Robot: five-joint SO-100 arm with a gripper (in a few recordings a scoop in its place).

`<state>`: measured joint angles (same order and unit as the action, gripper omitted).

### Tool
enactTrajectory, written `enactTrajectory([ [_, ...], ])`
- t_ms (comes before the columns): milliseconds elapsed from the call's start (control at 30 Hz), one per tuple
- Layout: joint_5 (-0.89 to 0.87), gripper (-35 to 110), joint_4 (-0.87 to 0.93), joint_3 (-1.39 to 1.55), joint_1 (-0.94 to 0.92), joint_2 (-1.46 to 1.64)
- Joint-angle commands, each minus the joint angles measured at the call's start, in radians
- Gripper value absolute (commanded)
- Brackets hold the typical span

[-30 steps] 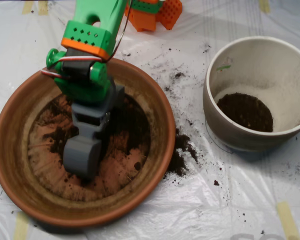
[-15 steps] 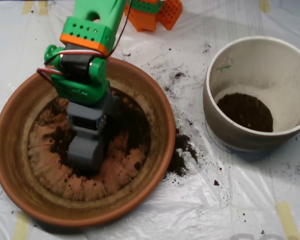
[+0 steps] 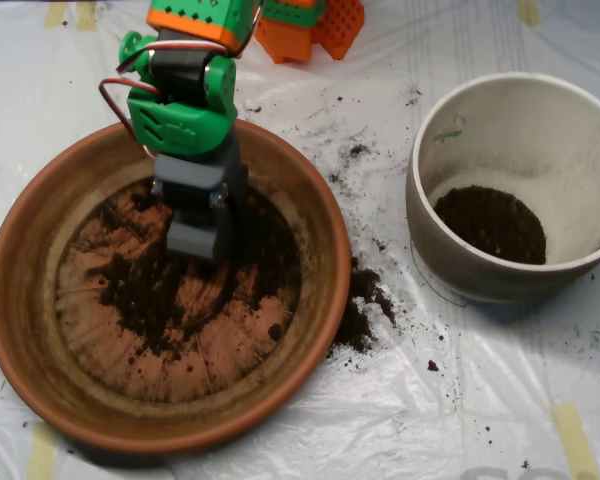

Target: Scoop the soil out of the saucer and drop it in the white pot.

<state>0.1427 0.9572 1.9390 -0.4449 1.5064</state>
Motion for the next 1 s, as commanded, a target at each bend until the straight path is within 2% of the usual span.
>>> enactTrajectory([
  [0, 0.0, 0, 0.0, 0.006, -0.008, 0.126],
  [100, -0.005, 0, 0.055, -0.041, 0.017, 0.179],
  [267, -0.043, 0, 0.252, -0.258, 0.081, 0.233],
  [533, -0.087, 0, 0.505, -0.577, 0.255, 0.31],
  [733, -0.103, 0, 0.581, -0.716, 0.416, 0.333],
  [967, -0.091, 0, 0.591, -0.811, 0.629, 0.328],
])
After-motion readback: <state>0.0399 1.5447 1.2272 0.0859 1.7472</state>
